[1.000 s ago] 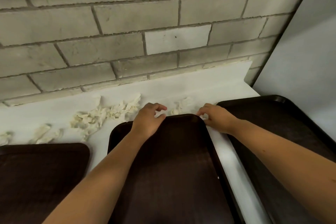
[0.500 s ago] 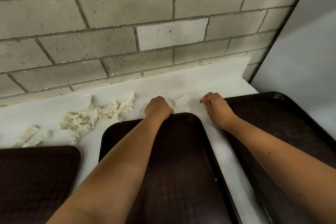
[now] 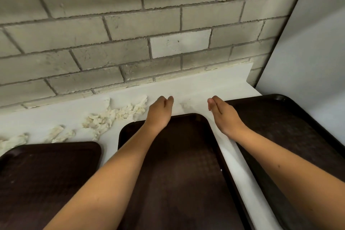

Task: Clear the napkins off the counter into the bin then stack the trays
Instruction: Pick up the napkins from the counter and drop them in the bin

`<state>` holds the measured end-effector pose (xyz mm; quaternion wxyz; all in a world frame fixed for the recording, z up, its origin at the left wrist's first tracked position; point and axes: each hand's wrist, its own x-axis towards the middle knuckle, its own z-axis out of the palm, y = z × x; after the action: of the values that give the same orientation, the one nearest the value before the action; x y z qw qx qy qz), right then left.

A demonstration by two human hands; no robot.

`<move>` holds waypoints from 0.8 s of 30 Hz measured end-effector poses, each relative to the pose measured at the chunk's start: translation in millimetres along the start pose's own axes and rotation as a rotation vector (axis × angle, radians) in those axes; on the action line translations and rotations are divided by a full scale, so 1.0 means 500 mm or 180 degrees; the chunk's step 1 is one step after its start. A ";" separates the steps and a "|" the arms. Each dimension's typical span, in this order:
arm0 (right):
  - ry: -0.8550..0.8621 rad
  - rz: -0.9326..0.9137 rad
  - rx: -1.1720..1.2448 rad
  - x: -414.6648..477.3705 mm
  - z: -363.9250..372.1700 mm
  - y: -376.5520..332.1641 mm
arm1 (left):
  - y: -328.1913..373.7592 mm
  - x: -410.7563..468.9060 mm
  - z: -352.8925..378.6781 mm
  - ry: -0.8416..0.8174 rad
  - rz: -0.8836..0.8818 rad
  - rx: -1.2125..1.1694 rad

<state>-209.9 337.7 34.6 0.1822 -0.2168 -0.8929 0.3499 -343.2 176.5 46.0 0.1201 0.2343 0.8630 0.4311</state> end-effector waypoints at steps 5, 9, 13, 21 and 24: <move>-0.0088 0.0007 -0.0049 -0.096 -0.028 -0.038 | 0.012 -0.132 -0.024 0.0172 0.0126 0.0246; -0.0076 -0.0113 -0.0039 -0.191 -0.054 -0.047 | 0.030 -0.256 -0.020 0.0197 0.0216 0.0304; -0.0097 -0.0074 0.0131 -0.315 -0.083 -0.044 | 0.050 -0.387 0.013 0.0181 0.0285 0.0041; -0.0885 -0.0090 0.0253 -0.658 -0.139 -0.013 | 0.057 -0.649 0.101 -0.0072 -0.0715 -0.0974; -0.1227 -0.0032 0.0490 -0.760 -0.135 0.028 | 0.041 -0.753 0.128 -0.0369 -0.0572 -0.0884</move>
<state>145.0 188.3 5.3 0.0258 -0.1268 -0.8830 0.4512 13.3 39.8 25.9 0.2389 0.1618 0.8042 0.5195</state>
